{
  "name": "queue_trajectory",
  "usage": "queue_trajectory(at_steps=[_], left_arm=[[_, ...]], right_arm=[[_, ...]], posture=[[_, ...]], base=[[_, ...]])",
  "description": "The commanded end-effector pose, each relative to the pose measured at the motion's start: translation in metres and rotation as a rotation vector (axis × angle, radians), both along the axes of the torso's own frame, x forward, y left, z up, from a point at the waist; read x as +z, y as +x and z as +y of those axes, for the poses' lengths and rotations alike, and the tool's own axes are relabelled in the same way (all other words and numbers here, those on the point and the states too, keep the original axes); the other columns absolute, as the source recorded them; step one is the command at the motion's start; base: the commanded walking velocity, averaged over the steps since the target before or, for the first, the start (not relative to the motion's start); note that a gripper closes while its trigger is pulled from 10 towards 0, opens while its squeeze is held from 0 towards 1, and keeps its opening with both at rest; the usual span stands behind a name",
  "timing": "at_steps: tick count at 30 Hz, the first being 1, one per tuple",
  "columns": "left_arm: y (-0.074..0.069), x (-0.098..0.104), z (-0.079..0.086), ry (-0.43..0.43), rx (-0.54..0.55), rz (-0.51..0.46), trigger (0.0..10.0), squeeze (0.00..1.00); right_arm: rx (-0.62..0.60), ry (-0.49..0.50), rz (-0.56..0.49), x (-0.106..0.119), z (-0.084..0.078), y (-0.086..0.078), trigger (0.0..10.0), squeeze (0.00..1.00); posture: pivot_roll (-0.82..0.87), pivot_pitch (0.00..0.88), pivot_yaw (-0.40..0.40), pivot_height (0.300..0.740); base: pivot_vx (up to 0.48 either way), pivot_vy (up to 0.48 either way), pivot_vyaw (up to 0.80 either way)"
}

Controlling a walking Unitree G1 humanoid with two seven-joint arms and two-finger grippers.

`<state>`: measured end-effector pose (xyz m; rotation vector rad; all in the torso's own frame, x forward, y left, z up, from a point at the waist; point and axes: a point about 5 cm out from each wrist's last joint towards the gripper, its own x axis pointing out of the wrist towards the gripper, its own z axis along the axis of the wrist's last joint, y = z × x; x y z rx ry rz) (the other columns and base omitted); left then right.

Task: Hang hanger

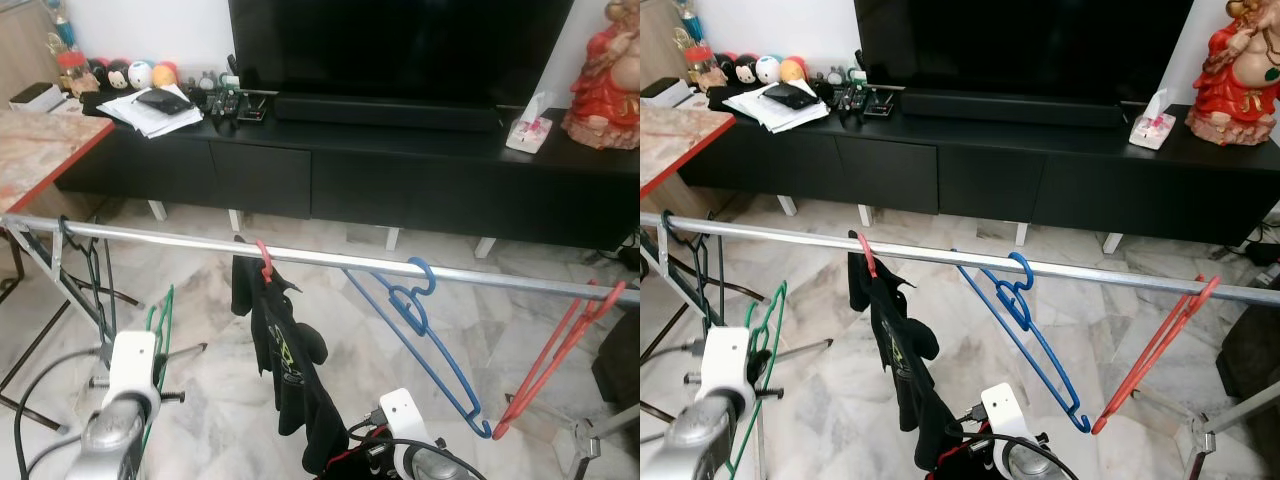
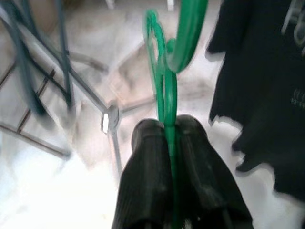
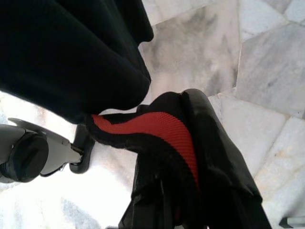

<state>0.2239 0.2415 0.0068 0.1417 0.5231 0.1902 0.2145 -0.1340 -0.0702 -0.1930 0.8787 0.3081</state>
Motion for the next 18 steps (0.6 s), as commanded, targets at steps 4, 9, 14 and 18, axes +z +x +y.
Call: queue_trajectory(at_steps=[4,9,14,18], left_arm=[[-0.031,-0.051,-0.008,0.019,-0.027,0.198,10.0,0.0],[-0.066,-0.082,-0.008,-0.015,0.046,0.36,10.0,0.0],[-0.078,-0.089,-0.005,-0.03,0.09,0.369,10.0,0.0],[-0.084,-0.093,-0.006,-0.042,0.098,0.384,10.0,0.0]], right_arm=[[-0.015,-0.001,-0.01,0.001,-0.001,0.002,10.0,0.0],[-0.027,0.0,-0.011,0.0,-0.001,0.001,10.0,0.0],[-0.031,0.001,-0.014,0.0,-0.001,0.0,10.0,0.0],[-0.028,-0.002,-0.014,0.0,-0.001,0.0,10.0,0.0]], posture=[[-0.03,0.0,0.022,0.74],[-0.05,0.0,0.03,0.74],[-0.05,0.0,0.031,0.74],[-0.04,0.0,0.03,0.74]], base=[[0.0,0.0,0.0],[0.0,0.0,0.0],[0.0,0.0,0.0],[0.0,0.0,0.0]])
